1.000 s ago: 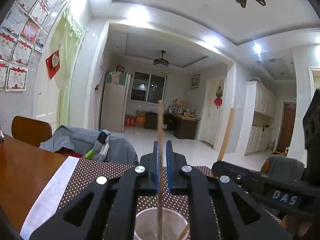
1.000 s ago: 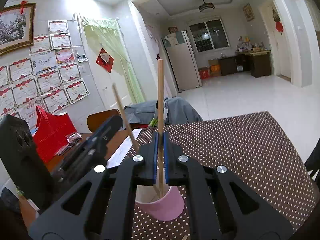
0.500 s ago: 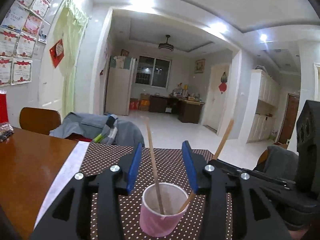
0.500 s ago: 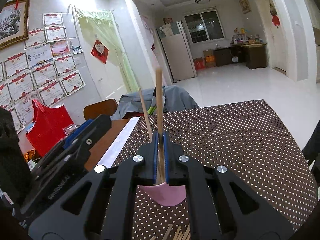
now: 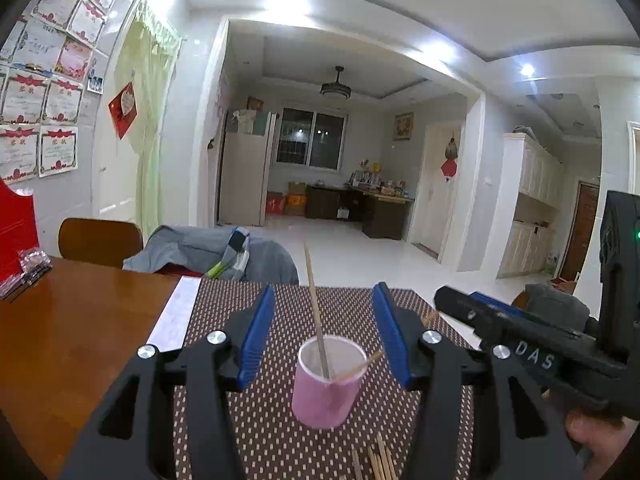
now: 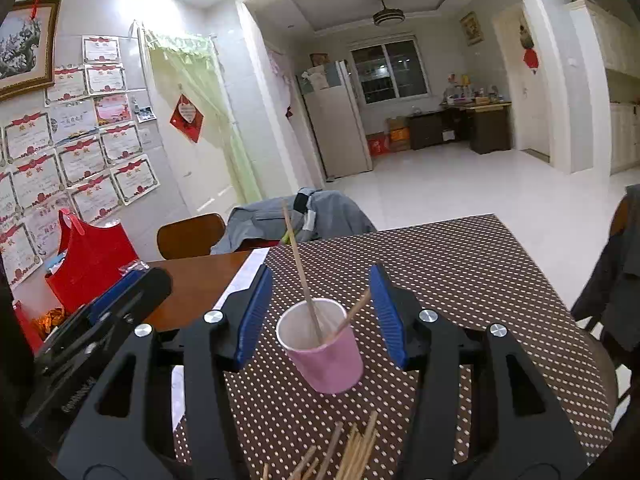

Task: Organize utensils
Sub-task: 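Lower both tools back to the stick pile and grasp a stick with the left tool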

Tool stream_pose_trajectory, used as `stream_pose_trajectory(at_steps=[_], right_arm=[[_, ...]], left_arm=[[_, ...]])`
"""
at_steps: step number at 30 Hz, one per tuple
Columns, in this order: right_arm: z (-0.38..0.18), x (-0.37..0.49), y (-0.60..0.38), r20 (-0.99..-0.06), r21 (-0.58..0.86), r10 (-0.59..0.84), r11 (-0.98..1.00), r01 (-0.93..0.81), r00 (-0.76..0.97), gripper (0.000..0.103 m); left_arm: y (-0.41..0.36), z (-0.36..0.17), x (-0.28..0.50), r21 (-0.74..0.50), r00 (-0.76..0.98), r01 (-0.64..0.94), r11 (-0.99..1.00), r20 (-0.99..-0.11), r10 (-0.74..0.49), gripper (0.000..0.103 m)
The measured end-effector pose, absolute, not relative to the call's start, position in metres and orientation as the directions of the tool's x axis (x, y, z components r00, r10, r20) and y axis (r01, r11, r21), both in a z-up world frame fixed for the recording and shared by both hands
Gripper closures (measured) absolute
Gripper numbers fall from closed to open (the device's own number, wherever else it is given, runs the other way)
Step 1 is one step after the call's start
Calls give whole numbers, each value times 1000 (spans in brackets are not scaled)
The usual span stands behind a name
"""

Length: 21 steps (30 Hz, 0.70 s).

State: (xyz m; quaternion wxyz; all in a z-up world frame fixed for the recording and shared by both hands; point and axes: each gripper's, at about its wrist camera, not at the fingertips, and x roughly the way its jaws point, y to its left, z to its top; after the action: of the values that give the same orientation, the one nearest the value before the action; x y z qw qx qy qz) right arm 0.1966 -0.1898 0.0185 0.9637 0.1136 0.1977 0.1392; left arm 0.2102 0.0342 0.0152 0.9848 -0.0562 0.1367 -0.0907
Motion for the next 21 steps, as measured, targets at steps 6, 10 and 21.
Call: stream_pose_trajectory(at_steps=[6, 10, 21], right_arm=[[2, 172, -200, -401, 295, 302, 936, -190, 865, 51], [-20, 157, -205, -450, 324, 325, 927, -188, 832, 51], [-76, 117, -208, -576, 335, 369, 920, -201, 729, 51]], left_arm=[[34, -4, 184, -134, 911, 172, 976, -355, -210, 51], [30, -24, 173, -124, 874, 176, 977, -437, -213, 51], [21, -93, 159, -148, 687, 165, 975, -692, -222, 51]])
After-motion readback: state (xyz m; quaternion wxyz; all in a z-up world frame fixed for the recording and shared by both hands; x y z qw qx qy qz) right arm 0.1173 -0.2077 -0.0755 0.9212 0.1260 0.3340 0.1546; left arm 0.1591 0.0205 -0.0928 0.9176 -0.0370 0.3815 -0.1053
